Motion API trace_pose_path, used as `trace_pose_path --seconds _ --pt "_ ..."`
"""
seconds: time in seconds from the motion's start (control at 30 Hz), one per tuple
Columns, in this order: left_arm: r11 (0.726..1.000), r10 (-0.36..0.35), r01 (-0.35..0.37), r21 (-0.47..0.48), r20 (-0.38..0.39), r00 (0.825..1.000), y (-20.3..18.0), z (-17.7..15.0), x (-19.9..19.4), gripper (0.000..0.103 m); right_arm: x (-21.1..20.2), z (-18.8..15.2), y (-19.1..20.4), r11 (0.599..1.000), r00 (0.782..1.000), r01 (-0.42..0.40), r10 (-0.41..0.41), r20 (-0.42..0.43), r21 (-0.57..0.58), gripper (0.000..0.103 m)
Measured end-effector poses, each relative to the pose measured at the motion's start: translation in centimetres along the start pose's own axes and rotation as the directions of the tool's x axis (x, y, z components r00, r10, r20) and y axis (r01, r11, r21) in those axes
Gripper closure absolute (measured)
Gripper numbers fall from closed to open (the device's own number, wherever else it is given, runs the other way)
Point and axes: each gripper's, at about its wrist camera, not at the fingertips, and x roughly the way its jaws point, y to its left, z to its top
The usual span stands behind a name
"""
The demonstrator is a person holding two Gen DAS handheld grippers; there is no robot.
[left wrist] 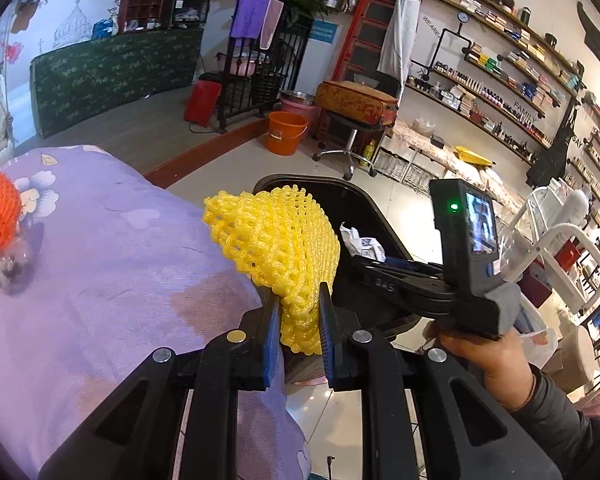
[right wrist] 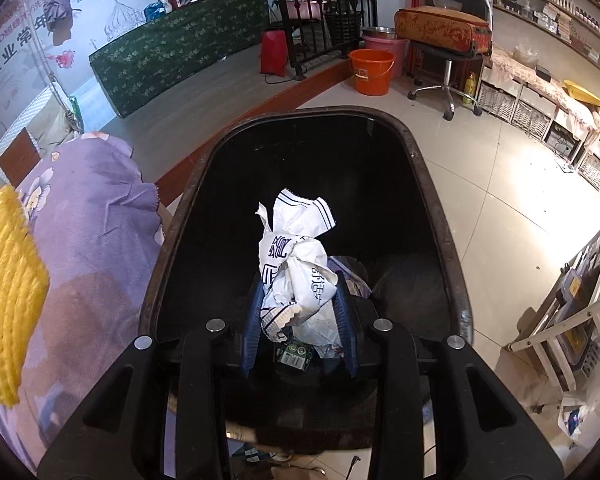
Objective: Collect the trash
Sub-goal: 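Open the right gripper over the bin while the left gripper drops the yellow net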
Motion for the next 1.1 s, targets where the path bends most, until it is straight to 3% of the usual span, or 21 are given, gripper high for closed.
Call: trace_pose_path --seconds 0.03,0.1,0.33,0.67,1.1 --pt "1.000 0.000 0.000 0.005 -0.005 1.000 -0.1 -0.1 0.2 0.086 0.3 -0.1 0.1 1.000 1.000 0.009 -0.009 -0.003 -0.002 0.058" --pt "1.000 -0.003 0.003 0.013 -0.015 1.000 -0.3 -0.2 0.5 0.086 0.4 -0.5 0.0 1.000 1.000 0.027 -0.027 0.009 -0.003 0.038" --pt "0.999 -0.019 0.021 0.028 -0.052 0.998 -0.8 0.3 2.1 0.086 -2.2 -1.0 -0.3 0.997 0.995 0.073 -0.072 0.074 -0.016 0.034" --pt "0.993 -0.047 0.058 0.105 -0.109 0.993 -2.8 1.4 5.6 0.086 -6.5 -0.8 -3.8 0.990 0.981 0.116 -0.126 0.146 0.074 0.029" --pt "0.984 -0.052 0.087 0.155 -0.218 0.975 -4.1 1.8 10.0 0.084 -8.4 -0.8 -7.0 0.977 0.971 0.150 -0.175 0.164 0.154 0.023"
